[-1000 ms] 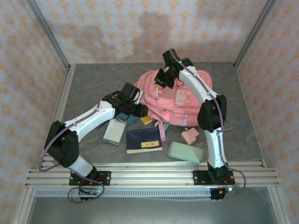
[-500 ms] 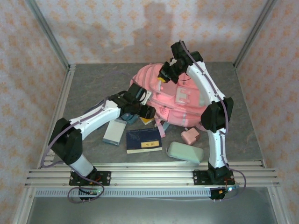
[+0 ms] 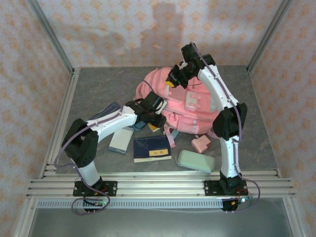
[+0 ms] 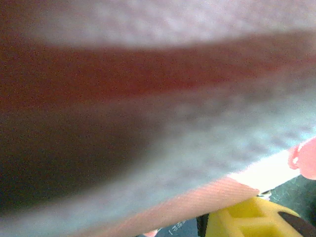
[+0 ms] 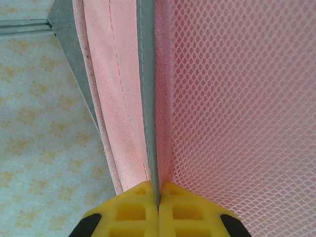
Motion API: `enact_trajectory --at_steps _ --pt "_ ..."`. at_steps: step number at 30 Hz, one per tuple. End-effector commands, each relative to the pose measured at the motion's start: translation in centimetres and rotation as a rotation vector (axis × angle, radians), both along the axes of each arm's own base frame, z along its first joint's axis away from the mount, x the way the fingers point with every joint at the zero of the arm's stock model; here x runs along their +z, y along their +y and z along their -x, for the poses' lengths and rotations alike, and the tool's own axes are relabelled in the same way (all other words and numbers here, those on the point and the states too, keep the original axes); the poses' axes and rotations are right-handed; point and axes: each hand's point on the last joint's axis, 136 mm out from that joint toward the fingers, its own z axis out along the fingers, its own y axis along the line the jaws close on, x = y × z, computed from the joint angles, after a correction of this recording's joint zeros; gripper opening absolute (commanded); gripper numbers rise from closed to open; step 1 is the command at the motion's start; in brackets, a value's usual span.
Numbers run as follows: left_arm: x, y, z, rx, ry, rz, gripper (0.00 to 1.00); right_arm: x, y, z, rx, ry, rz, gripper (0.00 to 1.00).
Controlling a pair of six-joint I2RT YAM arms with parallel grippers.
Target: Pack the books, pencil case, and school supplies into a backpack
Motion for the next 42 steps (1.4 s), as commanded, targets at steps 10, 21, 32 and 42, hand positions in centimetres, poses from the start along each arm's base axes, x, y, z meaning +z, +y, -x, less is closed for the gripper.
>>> enact_trajectory --at_steps 10,21,32,42 --pt "0.1 2.2 -2.1 0.086 -0.128 -0.106 0.01 6.8 0.6 1.5 0.0 -0.08 -0.144 0.0" --pt "1.6 6.4 -3.5 0.213 -0.125 -0.078 0.0 3.3 -2.9 3.3 0.077 -0.091 0.126 0.0" --pt "2.3 6.1 -5.0 0.306 -0.067 0.037 0.0 2.8 -5.2 2.7 0.081 -0.212 0.43 0.52" --pt "4.0 4.6 -6.2 0.348 -0.048 0.145 0.0 4.4 -9.1 7.1 0.068 -0.302 0.679 0.23"
